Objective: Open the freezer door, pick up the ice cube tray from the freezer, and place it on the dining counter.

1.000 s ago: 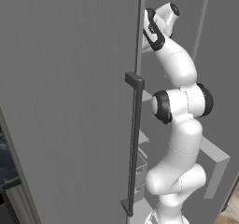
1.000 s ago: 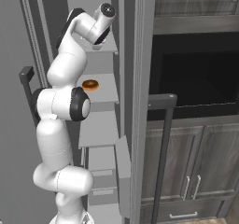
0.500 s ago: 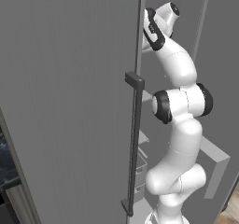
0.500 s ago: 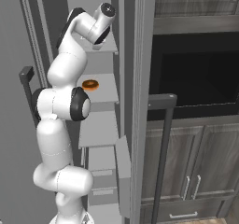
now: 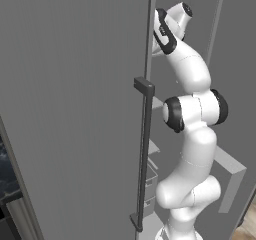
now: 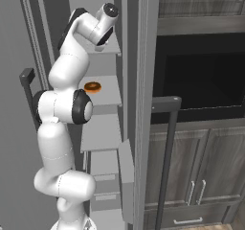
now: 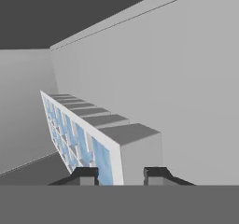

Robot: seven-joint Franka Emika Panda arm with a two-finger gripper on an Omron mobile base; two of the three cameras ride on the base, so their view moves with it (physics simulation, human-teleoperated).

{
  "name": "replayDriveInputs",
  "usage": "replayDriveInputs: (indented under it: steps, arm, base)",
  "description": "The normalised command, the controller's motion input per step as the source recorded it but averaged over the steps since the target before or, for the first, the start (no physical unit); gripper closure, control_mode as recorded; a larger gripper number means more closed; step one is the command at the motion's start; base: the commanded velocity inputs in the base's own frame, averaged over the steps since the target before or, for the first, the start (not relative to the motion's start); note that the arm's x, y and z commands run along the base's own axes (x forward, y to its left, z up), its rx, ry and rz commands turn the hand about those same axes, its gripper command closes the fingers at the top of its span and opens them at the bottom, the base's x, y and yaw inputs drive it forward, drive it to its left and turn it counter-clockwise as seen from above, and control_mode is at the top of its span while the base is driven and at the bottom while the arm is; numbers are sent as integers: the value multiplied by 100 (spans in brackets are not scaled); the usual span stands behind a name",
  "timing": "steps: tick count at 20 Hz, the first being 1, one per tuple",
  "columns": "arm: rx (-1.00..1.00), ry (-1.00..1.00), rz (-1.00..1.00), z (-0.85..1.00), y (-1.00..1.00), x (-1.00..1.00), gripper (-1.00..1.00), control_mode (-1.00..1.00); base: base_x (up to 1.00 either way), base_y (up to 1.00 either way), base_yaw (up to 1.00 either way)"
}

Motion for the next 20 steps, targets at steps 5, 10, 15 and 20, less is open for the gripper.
replayDriveInputs:
  steps: [5, 10, 15, 20]
  arm:
    - [0, 0, 0, 0, 0, 0, 100, -100]
    - [0, 0, 0, 0, 0, -1, 100, -100]
    - [0, -10, 0, 0, 0, -21, 100, -100]
    - [0, -17, 0, 2, 0, -28, 100, -100]
  base:
    - [0, 0, 0]
    - [0, 0, 0]
    - [0, 0, 0]
    - [0, 0, 0]
